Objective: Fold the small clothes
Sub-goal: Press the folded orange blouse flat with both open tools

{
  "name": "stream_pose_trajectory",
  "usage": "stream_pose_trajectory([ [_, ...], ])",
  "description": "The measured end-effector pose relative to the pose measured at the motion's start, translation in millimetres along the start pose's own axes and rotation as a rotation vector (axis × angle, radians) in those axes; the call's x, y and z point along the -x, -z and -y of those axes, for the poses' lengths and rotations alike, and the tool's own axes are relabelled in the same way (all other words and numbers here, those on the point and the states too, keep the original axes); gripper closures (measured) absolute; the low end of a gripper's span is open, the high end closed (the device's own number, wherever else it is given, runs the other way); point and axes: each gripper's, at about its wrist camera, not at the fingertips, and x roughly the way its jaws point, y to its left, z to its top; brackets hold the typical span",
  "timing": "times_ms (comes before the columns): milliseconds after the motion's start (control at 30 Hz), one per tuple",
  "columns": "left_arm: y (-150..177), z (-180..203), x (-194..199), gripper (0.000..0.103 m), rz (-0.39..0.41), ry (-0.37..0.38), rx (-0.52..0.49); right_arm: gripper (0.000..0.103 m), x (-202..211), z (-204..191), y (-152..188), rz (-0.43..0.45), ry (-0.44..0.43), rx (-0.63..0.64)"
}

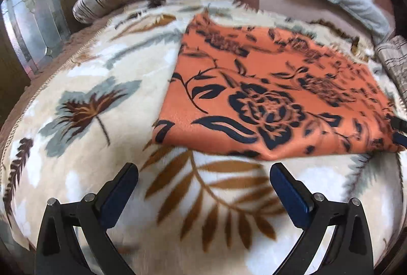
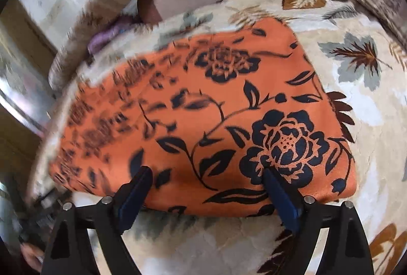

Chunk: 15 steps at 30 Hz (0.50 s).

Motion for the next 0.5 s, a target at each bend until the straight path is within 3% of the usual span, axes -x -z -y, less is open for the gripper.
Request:
stream_pose_trajectory([
  [67,-0.2,4.5,12.8,0.000,0.041,-0.006,-0.014,0.023,12.7,1.5,-1.4,0.046,-0.054,-0.021],
  [133,-6.1,12.2,27.6,0.000,0.093,-0.026,-0.033,0.054,18.2,0.5,-2.8,0.058,-0.073,-0.021],
  [200,-14.6,21.8,36.7,0.000,0.125,-0.036,-0.060,0.068,17.8,-0.3,-3.8,0.056,-0.037,-0.016],
  [367,-37.8,42.1,18.4,0.000,0.071,-0.133,-0.109,0.069,8.0,10.8,-7.2,0.016,0.022,-0.060],
  [433,-39.9,48.6,-15.7,0.000,-0.086,-0.172,-0.134,0.068,-2.6,22.0,-7.3,-0.046,0.064,-0.096],
  [500,-35.6,50.7,-41.4,0.000,-0.164,-0.174,-0.124,0.070,-10.9,34.3,-5.2,-0.083,0.041,-0.151],
])
